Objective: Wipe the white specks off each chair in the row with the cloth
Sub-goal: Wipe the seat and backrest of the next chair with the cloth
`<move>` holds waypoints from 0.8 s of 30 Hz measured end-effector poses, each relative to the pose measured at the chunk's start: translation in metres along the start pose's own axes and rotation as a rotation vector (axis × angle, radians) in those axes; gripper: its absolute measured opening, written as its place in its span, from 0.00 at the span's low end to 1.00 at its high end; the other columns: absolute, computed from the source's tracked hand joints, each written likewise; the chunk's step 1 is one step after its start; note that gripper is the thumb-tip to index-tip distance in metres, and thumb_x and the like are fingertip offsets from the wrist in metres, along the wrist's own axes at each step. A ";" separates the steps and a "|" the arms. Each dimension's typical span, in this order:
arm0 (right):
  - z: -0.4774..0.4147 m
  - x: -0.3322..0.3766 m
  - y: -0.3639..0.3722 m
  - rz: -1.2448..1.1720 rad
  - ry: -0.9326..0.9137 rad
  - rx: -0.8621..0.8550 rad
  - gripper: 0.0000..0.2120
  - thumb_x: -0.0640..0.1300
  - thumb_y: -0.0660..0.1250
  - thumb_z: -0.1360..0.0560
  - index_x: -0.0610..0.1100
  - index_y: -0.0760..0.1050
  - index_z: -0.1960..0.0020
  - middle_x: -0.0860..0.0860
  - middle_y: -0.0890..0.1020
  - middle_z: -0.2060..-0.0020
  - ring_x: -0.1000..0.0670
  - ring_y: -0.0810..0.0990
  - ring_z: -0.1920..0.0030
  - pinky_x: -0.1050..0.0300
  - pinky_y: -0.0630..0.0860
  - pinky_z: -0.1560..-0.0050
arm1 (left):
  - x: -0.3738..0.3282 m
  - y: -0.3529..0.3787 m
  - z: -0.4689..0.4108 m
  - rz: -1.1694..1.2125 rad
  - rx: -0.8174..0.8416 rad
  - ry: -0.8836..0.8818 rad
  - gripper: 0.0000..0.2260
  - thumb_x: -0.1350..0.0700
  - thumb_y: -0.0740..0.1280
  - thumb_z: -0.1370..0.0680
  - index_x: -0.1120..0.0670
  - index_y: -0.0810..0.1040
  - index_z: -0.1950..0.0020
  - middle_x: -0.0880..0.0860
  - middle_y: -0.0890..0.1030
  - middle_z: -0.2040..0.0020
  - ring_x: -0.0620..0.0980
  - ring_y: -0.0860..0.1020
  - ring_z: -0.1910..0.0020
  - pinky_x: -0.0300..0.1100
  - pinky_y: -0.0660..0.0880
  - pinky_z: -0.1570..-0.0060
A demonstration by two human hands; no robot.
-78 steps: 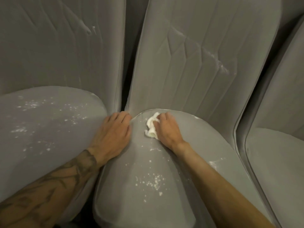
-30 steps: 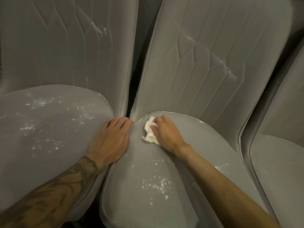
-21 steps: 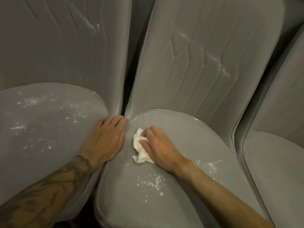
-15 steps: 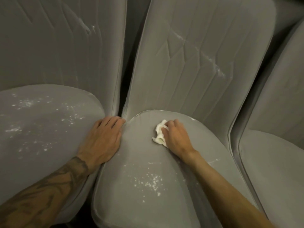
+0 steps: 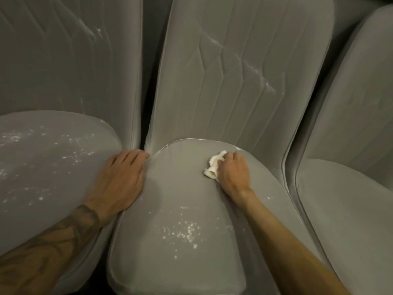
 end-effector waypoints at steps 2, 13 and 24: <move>0.012 0.027 0.000 -0.023 -0.139 -0.013 0.19 0.55 0.59 0.22 0.39 0.76 0.51 0.39 0.77 0.54 0.37 0.75 0.54 0.43 0.73 0.55 | 0.001 0.001 0.000 -0.004 -0.009 -0.001 0.18 0.54 0.55 0.19 0.54 0.74 0.32 0.55 0.78 0.36 0.55 0.74 0.38 0.54 0.71 0.38; 0.017 -0.015 -0.014 -0.037 0.047 -0.083 0.09 0.41 0.62 0.26 0.34 0.75 0.55 0.35 0.77 0.59 0.34 0.77 0.59 0.43 0.73 0.61 | -0.002 -0.002 -0.001 0.007 -0.011 0.003 0.16 0.53 0.55 0.18 0.54 0.74 0.33 0.55 0.79 0.37 0.57 0.75 0.40 0.55 0.72 0.39; 0.037 0.017 -0.023 -0.120 -0.201 -0.085 0.15 0.49 0.58 0.22 0.37 0.75 0.53 0.38 0.77 0.56 0.36 0.77 0.58 0.45 0.74 0.57 | -0.005 -0.003 -0.001 0.012 -0.001 -0.014 0.17 0.53 0.54 0.17 0.55 0.76 0.33 0.57 0.80 0.37 0.59 0.76 0.40 0.57 0.72 0.39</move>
Point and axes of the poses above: each hand's wrist, its own z-axis away from the middle knuckle, its own y-axis out of the palm, x = y × z, the point moved 1 cm from there along -z, towards the middle knuckle
